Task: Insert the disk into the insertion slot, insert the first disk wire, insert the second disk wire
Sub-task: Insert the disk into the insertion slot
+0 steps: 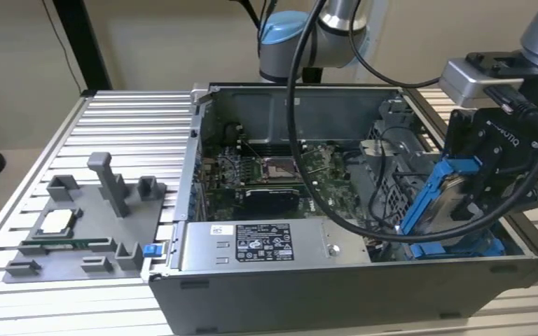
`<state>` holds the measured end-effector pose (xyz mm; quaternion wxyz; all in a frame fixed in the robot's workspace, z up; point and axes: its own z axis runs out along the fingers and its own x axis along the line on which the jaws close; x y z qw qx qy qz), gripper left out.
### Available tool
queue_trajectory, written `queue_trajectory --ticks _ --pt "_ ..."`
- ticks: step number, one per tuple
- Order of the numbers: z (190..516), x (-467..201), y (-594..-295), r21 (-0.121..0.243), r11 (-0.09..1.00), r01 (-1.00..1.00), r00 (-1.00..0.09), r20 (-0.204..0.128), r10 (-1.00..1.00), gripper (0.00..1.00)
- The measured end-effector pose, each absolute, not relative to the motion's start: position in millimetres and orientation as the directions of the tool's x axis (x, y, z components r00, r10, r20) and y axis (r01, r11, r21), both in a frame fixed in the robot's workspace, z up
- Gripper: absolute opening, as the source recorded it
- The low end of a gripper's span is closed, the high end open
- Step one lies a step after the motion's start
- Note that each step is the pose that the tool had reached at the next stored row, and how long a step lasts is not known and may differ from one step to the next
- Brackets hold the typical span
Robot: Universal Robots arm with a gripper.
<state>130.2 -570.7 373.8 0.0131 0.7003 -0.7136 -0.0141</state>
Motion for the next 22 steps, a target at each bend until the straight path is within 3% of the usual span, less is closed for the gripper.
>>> queue_trajectory --ticks 22 --pt "448 130 -570 0.046 0.019 -0.999 -0.019 -0.001 -1.000 1.00"
